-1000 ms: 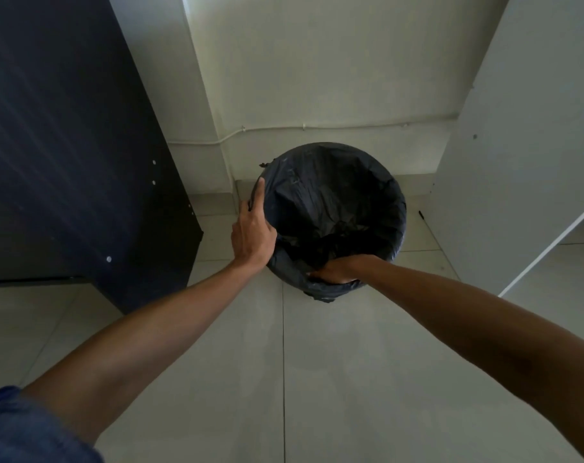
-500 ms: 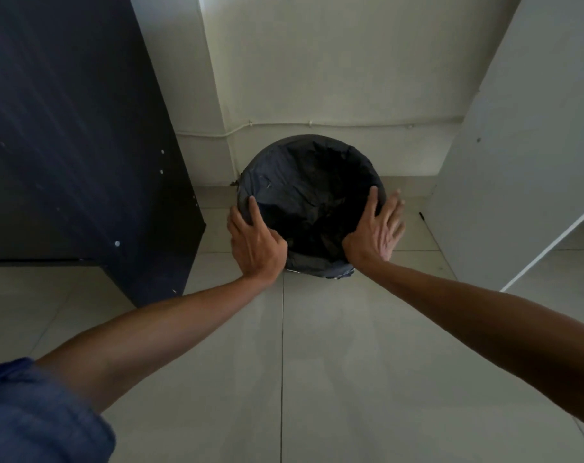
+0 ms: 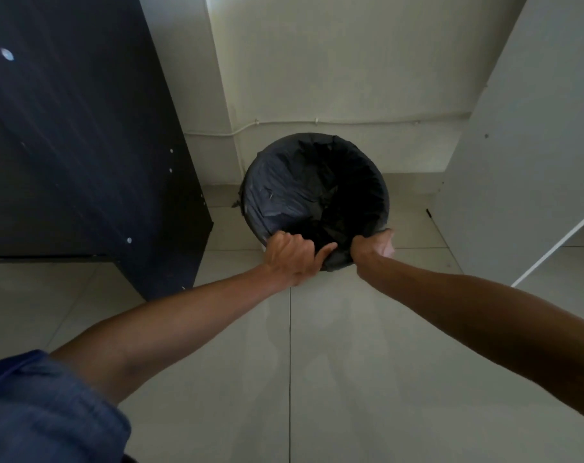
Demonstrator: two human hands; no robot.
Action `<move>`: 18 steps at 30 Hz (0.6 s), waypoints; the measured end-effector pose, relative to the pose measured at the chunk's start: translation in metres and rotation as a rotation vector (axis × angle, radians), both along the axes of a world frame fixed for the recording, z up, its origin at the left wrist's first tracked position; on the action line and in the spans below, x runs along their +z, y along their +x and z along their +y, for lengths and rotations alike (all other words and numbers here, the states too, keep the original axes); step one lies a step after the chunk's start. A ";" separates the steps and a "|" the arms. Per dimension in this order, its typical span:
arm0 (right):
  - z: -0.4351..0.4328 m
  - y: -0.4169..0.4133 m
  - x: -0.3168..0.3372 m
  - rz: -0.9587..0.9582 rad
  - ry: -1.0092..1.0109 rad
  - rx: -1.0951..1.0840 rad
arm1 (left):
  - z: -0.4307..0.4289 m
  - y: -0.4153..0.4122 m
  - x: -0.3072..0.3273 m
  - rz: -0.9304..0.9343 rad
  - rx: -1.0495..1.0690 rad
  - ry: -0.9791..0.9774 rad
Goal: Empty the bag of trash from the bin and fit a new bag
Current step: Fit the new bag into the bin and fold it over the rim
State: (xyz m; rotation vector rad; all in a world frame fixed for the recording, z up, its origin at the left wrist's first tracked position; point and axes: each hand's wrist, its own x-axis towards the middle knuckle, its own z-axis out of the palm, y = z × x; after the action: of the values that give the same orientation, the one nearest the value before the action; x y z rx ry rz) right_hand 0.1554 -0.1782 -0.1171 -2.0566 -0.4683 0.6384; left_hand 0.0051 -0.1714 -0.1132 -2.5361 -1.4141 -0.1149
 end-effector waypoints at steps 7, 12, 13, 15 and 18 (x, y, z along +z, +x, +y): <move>0.010 0.011 0.020 -0.161 0.118 -0.021 | 0.027 -0.018 -0.003 0.108 -0.064 -0.182; 0.005 0.002 0.004 -0.239 0.120 0.105 | 0.031 -0.024 -0.011 0.054 -0.219 -0.029; 0.005 0.003 0.002 -0.252 0.122 0.126 | 0.034 -0.025 -0.013 0.057 -0.258 0.035; 0.008 0.010 0.005 -0.268 0.122 0.160 | 0.039 -0.028 -0.009 0.064 -0.285 0.051; 0.010 0.019 0.015 -0.269 0.135 0.184 | 0.038 -0.022 -0.004 0.102 -0.163 -0.105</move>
State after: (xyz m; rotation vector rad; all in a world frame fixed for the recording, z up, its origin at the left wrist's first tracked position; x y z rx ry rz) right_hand 0.1747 -0.1679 -0.1024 -1.9927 -0.8414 0.4238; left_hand -0.0172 -0.1330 -0.1168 -2.6983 -1.2043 0.0623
